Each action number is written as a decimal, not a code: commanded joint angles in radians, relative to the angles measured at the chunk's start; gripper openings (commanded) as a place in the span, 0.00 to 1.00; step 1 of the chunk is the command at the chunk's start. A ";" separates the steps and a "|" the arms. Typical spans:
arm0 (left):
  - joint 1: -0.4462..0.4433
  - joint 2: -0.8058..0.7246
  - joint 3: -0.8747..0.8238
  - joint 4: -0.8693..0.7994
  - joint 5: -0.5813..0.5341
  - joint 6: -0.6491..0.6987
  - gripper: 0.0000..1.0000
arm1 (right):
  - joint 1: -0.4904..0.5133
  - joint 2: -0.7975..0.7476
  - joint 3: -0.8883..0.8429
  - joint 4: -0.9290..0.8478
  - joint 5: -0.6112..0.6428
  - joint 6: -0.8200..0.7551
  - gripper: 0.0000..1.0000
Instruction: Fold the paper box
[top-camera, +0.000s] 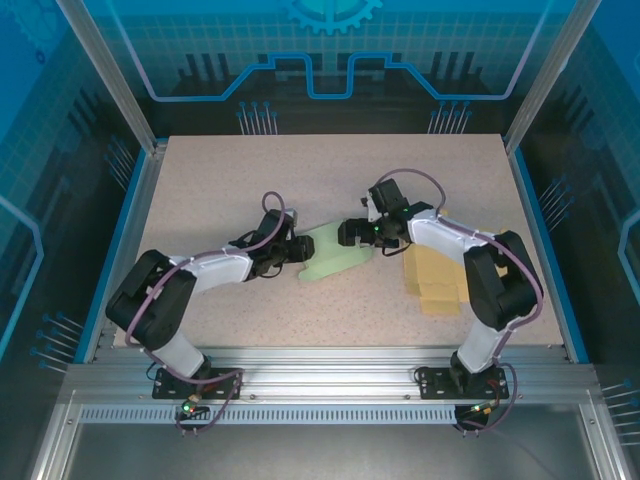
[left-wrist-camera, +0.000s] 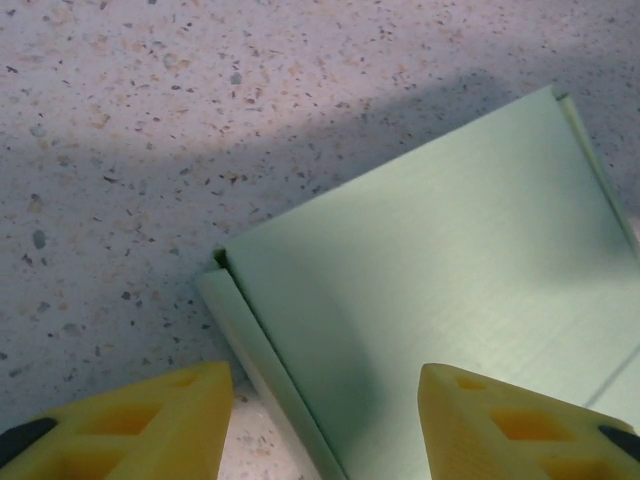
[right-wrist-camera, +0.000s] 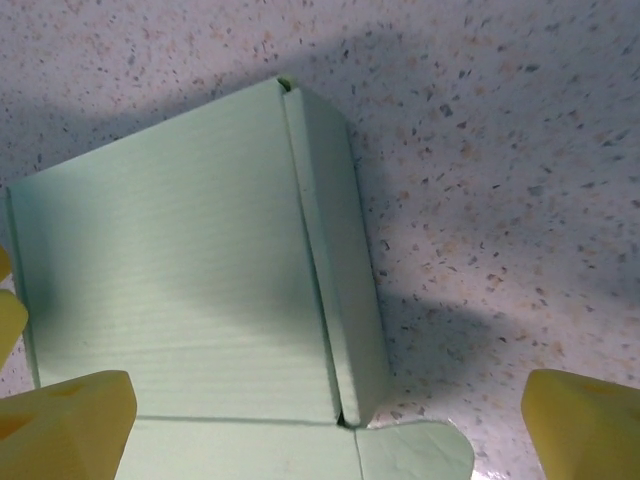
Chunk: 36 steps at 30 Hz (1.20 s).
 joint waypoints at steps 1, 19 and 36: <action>0.019 0.033 -0.013 0.054 0.060 -0.039 0.51 | -0.028 0.040 0.024 0.027 -0.090 0.031 1.00; 0.113 0.076 -0.128 0.170 0.144 -0.135 0.29 | -0.074 0.120 -0.105 0.302 -0.360 0.170 0.99; 0.140 0.108 -0.165 0.252 0.176 -0.206 0.13 | -0.078 0.094 -0.216 0.511 -0.468 0.271 0.93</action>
